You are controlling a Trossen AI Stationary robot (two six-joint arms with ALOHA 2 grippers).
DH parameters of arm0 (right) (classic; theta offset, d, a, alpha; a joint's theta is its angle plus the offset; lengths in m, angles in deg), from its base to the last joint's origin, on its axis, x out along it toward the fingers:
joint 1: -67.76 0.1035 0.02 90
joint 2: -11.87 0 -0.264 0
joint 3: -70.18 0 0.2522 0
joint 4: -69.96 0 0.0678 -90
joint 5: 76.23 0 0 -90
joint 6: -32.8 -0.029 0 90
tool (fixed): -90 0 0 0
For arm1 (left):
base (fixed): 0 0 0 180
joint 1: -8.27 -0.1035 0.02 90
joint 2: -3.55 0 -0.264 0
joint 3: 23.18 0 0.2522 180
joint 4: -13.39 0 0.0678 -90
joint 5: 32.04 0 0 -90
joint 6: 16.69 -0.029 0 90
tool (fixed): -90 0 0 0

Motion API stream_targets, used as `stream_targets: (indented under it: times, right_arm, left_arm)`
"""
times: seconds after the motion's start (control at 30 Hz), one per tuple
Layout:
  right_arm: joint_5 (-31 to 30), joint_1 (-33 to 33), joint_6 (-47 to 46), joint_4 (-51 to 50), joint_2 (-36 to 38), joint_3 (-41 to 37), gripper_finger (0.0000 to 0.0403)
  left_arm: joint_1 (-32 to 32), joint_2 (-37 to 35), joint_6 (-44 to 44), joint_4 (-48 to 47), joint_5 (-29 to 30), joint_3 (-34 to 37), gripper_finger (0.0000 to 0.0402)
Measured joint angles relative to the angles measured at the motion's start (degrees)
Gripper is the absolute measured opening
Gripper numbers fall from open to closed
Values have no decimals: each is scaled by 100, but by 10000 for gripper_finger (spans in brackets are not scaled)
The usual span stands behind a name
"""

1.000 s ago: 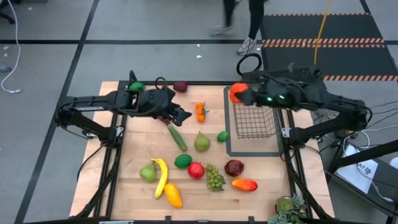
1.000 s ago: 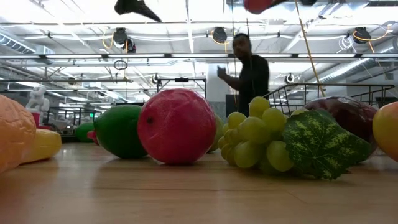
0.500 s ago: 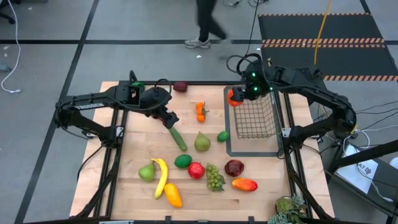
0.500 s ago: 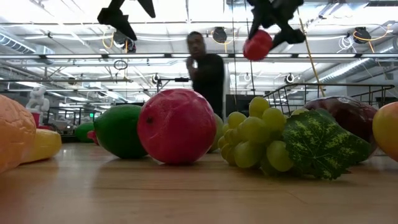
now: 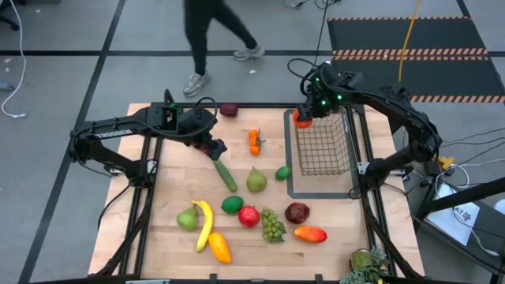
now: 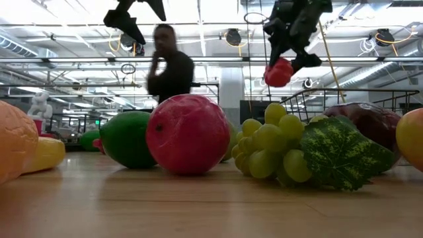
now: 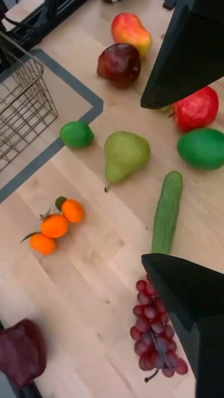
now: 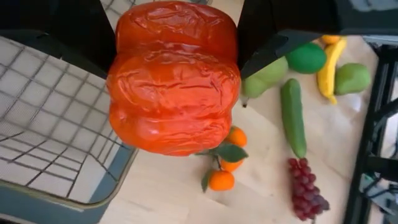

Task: Build produce basket
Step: Put the orange pumpkin into the wire basket

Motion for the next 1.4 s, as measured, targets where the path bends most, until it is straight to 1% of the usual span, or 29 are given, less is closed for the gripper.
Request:
stream_targets:
  times: [0.03,0.3,0.37,0.5,0.6,0.87,1.0,1.27,1.4]
  right_arm:
    - [70,-48,65,-2,-50,0,274]
    - [50,-310,620,-90,-473,-38,274]
    - [57,-350,659,-68,-493,-158,274]
    - [59,-423,659,29,-492,-640,274]
    - [59,-447,653,367,-465,-1064,274]
    - [46,-450,283,1845,-464,-2075,274]
    - [43,-445,205,2536,-470,-2446,274]
    - [11,-445,226,3056,-465,-2807,274]
    - [26,-445,217,3131,-469,-2919,280]
  left_arm:
    - [-21,0,-2,0,11,0,397]
    - [-225,0,-114,0,48,0,397]
    - [-248,0,-150,-2,44,0,397]
    - [-241,0,-118,-2,44,0,397]
    - [-210,0,-107,-2,44,0,397]
    - [-210,0,-103,-4,42,0,397]
    - [-210,0,-101,-4,41,0,397]
    - [-210,0,-83,-3,53,0,397]
    - [-210,0,-63,-2,93,0,397]
